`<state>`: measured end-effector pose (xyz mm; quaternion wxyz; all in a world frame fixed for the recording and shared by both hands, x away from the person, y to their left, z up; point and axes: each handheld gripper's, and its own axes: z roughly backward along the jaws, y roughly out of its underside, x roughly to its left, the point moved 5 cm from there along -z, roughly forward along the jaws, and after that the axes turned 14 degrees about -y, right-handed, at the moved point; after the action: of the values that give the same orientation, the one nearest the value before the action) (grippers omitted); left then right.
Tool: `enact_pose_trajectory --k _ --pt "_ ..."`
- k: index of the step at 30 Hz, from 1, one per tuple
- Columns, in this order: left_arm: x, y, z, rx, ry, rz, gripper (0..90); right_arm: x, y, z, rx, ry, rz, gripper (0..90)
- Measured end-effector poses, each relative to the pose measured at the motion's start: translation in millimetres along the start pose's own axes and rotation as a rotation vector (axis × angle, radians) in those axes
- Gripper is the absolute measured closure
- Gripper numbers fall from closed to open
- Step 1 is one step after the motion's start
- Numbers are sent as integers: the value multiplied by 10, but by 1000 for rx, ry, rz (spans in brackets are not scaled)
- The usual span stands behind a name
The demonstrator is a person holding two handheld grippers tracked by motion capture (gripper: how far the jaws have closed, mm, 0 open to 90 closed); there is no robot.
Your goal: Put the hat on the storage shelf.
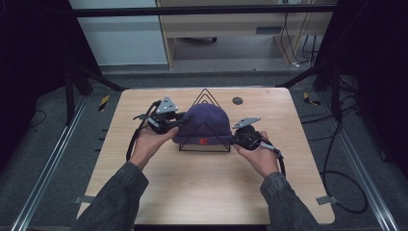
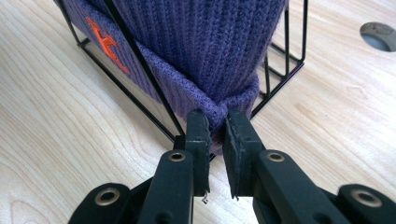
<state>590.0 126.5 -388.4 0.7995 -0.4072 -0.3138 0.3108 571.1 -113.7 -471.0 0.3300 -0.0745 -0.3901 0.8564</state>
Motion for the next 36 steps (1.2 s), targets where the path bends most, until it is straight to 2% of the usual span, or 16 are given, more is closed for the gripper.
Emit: enact_pose_trajectory --k 7,18,22,24,30,33,36 --pt "-12 85 -49 26 0 -4 746 -10 50 -72 19 -5 -10 802" --pt "-2 130 -63 29 0 8 723 -18 75 -80 30 -5 -15 776" --pt "16 142 -29 30 -21 37 632 5 98 -34 38 12 -22 706" --pt "25 138 -12 26 -24 45 620 11 99 -13 28 18 -25 693" --pt "52 117 89 19 -68 44 490 107 129 101 -8 27 -32 615" --pt "54 145 146 43 -85 14 395 161 133 132 -23 36 -41 555" --pt "36 157 197 34 -90 40 321 227 137 175 -45 42 -50 504"
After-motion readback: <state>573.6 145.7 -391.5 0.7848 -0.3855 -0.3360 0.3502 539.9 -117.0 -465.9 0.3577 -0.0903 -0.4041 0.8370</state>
